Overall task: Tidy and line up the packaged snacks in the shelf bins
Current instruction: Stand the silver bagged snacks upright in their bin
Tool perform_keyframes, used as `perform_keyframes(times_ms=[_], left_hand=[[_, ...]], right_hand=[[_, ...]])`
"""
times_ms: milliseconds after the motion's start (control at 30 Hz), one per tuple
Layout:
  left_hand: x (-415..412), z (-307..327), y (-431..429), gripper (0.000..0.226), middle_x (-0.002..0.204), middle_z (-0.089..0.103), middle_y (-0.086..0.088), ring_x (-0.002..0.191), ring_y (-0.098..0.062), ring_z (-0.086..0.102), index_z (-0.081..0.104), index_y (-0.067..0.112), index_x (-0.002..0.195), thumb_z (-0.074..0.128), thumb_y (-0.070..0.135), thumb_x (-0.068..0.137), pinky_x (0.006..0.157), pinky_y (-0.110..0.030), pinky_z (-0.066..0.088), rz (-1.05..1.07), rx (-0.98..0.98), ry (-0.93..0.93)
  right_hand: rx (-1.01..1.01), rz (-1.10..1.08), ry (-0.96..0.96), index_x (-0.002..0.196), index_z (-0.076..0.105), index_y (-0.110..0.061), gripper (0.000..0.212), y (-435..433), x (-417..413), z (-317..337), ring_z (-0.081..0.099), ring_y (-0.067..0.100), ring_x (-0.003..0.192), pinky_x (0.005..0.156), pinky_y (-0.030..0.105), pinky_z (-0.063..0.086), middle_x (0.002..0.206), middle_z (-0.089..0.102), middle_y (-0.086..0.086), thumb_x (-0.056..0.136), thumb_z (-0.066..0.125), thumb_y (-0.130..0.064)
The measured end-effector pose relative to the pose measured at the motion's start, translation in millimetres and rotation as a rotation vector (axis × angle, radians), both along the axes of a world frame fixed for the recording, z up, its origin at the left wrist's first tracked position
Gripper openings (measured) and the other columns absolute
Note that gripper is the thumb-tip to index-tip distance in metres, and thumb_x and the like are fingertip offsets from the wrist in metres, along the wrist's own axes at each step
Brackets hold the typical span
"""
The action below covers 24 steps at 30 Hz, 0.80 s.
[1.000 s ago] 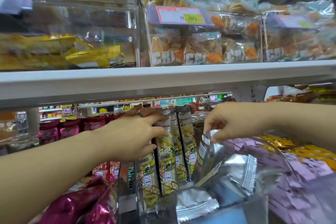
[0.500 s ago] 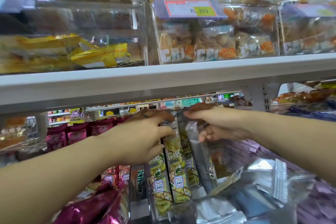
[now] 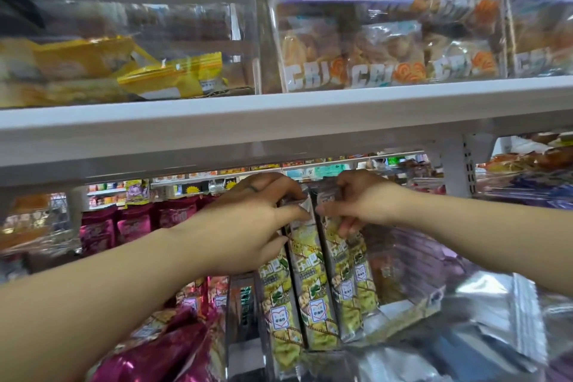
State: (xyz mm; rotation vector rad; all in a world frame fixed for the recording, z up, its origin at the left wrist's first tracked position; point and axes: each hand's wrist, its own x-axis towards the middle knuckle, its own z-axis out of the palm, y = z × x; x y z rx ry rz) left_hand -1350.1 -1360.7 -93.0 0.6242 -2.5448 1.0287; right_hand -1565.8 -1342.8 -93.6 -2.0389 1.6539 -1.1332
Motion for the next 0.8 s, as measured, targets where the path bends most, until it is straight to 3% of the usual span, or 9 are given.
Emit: perform_keyframes(times_ms=[67, 133, 233, 333, 400, 467, 567, 700, 800], left_hand=[[-0.6, 0.7, 1.2, 0.042, 0.136, 0.037, 0.004, 0.127, -0.020, 0.035, 0.049, 0.035, 0.128, 0.055, 0.034, 0.086, 0.102, -0.038, 0.040, -0.001, 0.000, -0.005], [-0.3, 2.5, 2.9, 0.042, 0.140, 0.033, 0.006, 0.130, -0.019, 0.032, 0.047, 0.037, 0.129, 0.053, 0.035, 0.087, 0.105, -0.039, 0.039, 0.005, 0.013, -0.014], [2.0, 5.9, 6.7, 0.041, 0.144, 0.028, 0.009, 0.133, -0.016, 0.025, 0.045, 0.040, 0.130, 0.050, 0.036, 0.090, 0.109, -0.036, 0.032, 0.010, 0.030, -0.019], [4.0, 9.3, 15.5, 0.038, 0.142, 0.032, 0.009, 0.130, -0.012, 0.024, 0.047, 0.041, 0.128, 0.051, 0.035, 0.091, 0.106, -0.030, 0.030, -0.005, 0.022, -0.024], [5.1, 12.1, 25.0, 0.037, 0.143, 0.030, 0.011, 0.128, -0.010, 0.028, 0.043, 0.042, 0.131, 0.046, 0.037, 0.094, 0.102, -0.027, 0.032, 0.046, 0.058, -0.057], [5.1, 15.8, 38.2, 0.037, 0.140, 0.030, 0.015, 0.120, -0.007, 0.039, 0.041, 0.043, 0.133, 0.043, 0.039, 0.096, 0.097, -0.025, 0.034, 0.102, 0.123, -0.103], [3.1, 23.2, 67.1, 0.034, 0.127, 0.040, 0.020, 0.097, 0.006, 0.048, 0.045, 0.044, 0.129, 0.045, 0.045, 0.094, 0.094, -0.025, 0.039, 0.103, 0.305, -0.100], [-2.8, 26.4, 105.4, 0.030, 0.105, 0.057, 0.030, 0.095, 0.013, 0.056, 0.055, 0.048, 0.115, 0.053, 0.054, 0.085, 0.084, -0.016, 0.047, 0.016, 0.696, 0.026], [-10.4, 23.5, 129.2, 0.045, 0.106, 0.059, 0.030, 0.093, 0.010, 0.059, 0.055, 0.050, 0.113, 0.050, 0.066, 0.072, 0.087, -0.022, 0.049, -0.050, 0.913, 0.043]], right_hand=[[0.012, -0.010, 0.117, 0.085, 0.045, -0.021, 0.025, -2.5, 1.1, -0.6, 0.066, 0.016, 0.056, 0.055, 0.024, 0.056, 0.069, 0.067, 0.004, 0.085, 0.068, -0.029], [0.028, 0.017, 0.138, 0.098, 0.048, -0.016, 0.025, -3.3, 1.4, 1.2, 0.066, 0.014, 0.056, 0.055, 0.024, 0.056, 0.071, 0.065, 0.001, 0.086, 0.068, -0.026], [0.025, 0.013, 0.143, 0.123, 0.045, -0.015, 0.051, 2.6, -3.5, 4.1, 0.069, 0.019, 0.065, 0.067, 0.032, 0.059, 0.086, 0.068, 0.006, 0.081, 0.073, -0.021], [-0.045, -0.091, 0.296, 0.136, 0.039, -0.023, 0.068, 17.2, -13.3, 6.0, 0.063, 0.007, 0.063, 0.060, 0.015, 0.052, 0.110, 0.065, 0.001, 0.079, 0.075, -0.034], [-0.061, -0.087, 0.369, 0.136, 0.041, -0.026, 0.065, 31.9, -17.4, 9.4, 0.053, -0.006, 0.063, 0.054, 0.004, 0.043, 0.119, 0.061, -0.004, 0.080, 0.071, -0.039], [-0.041, -0.001, 0.378, 0.126, 0.050, -0.026, 0.050, 49.6, -22.5, 12.5, 0.056, -0.006, 0.065, 0.062, 0.007, 0.045, 0.115, 0.063, -0.004, 0.081, 0.069, -0.040], [0.073, 0.159, 0.273, 0.106, 0.061, -0.027, 0.041, 86.7, -22.4, 16.1, 0.065, 0.001, 0.077, 0.072, 0.020, 0.053, 0.099, 0.069, -0.002, 0.072, 0.064, -0.049], [0.221, 0.233, 0.293, 0.109, 0.065, -0.019, 0.060, 136.4, -24.7, 20.5, 0.068, 0.010, 0.091, 0.077, 0.027, 0.056, 0.099, 0.072, -0.003, 0.073, 0.057, -0.066], [0.280, 0.298, 0.435, 0.113, 0.061, -0.035, 0.075, 167.1, -27.4, 22.0, 0.065, 0.005, 0.094, 0.081, 0.026, 0.055, 0.105, 0.067, -0.014, 0.057, 0.058, -0.084]])
